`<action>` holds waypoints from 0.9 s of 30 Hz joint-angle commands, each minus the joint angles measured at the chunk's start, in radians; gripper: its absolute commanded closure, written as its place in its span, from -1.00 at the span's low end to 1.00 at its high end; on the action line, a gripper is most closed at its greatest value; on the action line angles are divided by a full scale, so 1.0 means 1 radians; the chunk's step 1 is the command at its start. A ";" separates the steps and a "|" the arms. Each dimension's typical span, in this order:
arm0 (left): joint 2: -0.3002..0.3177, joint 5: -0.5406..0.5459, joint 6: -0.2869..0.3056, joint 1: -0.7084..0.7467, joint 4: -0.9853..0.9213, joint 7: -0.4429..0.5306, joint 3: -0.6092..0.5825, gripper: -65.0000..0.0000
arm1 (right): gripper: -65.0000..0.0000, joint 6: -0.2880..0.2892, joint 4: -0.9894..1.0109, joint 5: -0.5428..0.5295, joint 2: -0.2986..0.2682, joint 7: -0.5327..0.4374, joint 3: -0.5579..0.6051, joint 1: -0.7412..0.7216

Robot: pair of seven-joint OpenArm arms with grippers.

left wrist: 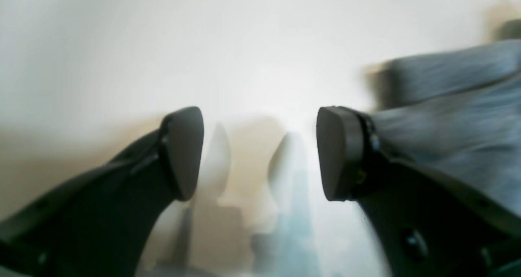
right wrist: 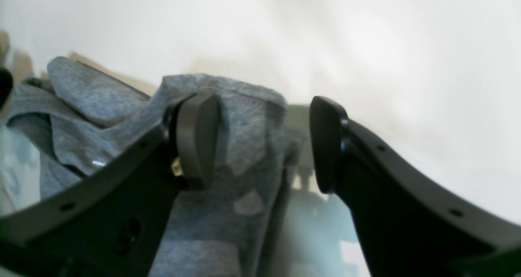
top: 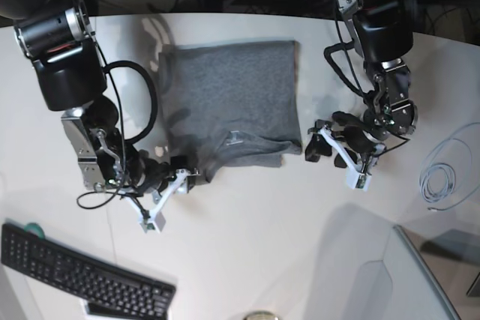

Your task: Layout the t-shirt on the table in an organized manner, then fold the t-shirt properly

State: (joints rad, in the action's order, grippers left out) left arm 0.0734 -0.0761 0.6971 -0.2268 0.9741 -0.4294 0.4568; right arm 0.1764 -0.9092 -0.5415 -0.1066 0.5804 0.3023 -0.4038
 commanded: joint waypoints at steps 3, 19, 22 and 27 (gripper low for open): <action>0.064 0.158 0.001 0.027 0.099 -0.050 0.003 -0.28 | 0.13 0.012 -0.270 -0.012 -0.055 -0.017 -0.048 0.081; 0.134 0.223 0.001 0.717 0.731 0.019 0.021 1.00 | 1.00 0.013 -0.914 -0.007 -0.281 -0.015 -0.251 0.705; 0.124 0.221 0.001 0.843 0.707 0.183 0.021 1.00 | 1.00 0.013 -0.991 -0.005 -0.295 -0.015 -0.338 0.866; 0.101 0.220 0.001 0.939 0.509 0.395 0.012 1.00 | 1.00 0.013 -0.999 -0.005 -0.295 -0.013 -0.430 1.034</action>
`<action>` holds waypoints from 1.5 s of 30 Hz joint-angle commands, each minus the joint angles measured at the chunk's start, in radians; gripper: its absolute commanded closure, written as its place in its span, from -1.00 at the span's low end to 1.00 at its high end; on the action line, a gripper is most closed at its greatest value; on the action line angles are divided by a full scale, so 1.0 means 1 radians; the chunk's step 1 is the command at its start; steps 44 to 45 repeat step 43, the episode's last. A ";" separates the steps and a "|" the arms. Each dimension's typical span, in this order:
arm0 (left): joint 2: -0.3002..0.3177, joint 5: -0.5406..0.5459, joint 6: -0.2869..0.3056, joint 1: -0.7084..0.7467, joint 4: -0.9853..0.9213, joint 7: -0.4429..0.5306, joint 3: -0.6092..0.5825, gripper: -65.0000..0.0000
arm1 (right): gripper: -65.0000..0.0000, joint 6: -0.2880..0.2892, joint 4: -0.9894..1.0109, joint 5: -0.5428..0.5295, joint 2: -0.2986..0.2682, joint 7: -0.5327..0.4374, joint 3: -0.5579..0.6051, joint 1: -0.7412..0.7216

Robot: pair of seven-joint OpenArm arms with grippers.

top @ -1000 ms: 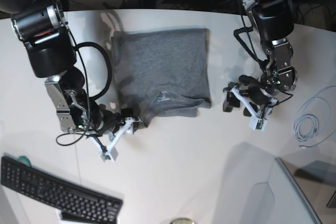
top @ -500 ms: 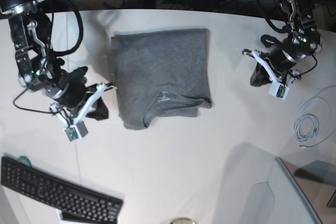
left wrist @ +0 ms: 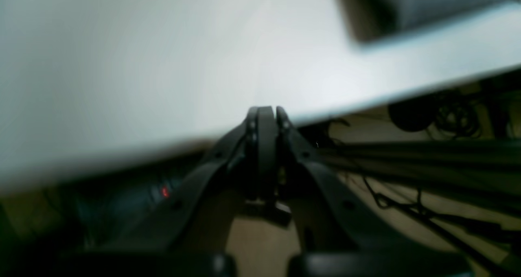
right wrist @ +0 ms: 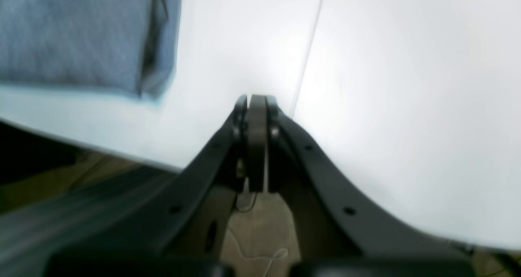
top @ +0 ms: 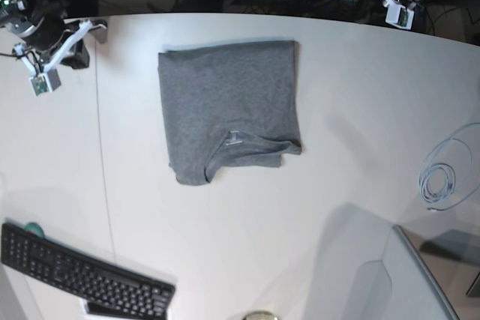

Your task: Layout the t-shirt on the table in an organized manner, then fold the t-shirt properly

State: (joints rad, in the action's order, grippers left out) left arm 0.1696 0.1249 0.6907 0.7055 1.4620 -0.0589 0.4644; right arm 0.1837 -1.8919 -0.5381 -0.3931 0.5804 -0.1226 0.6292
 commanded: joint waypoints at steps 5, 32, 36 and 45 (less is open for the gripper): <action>-0.048 -0.182 0.007 0.015 -0.261 0.241 0.004 1.00 | 1.00 0.006 0.039 -0.017 -0.080 -0.004 0.090 0.093; -0.011 -0.744 -0.443 -0.482 -1.400 0.528 -0.257 1.00 | 1.00 0.000 1.801 -0.009 0.305 -1.002 0.378 -0.366; -0.011 -0.744 -0.446 -0.479 -1.374 0.529 -0.258 1.00 | 1.00 0.000 1.799 -0.009 0.305 -1.002 0.378 -0.401; -0.018 -0.744 -0.446 -0.482 -1.374 0.522 -0.255 1.00 | 1.00 0.000 1.799 -0.009 0.296 -1.003 0.378 -0.458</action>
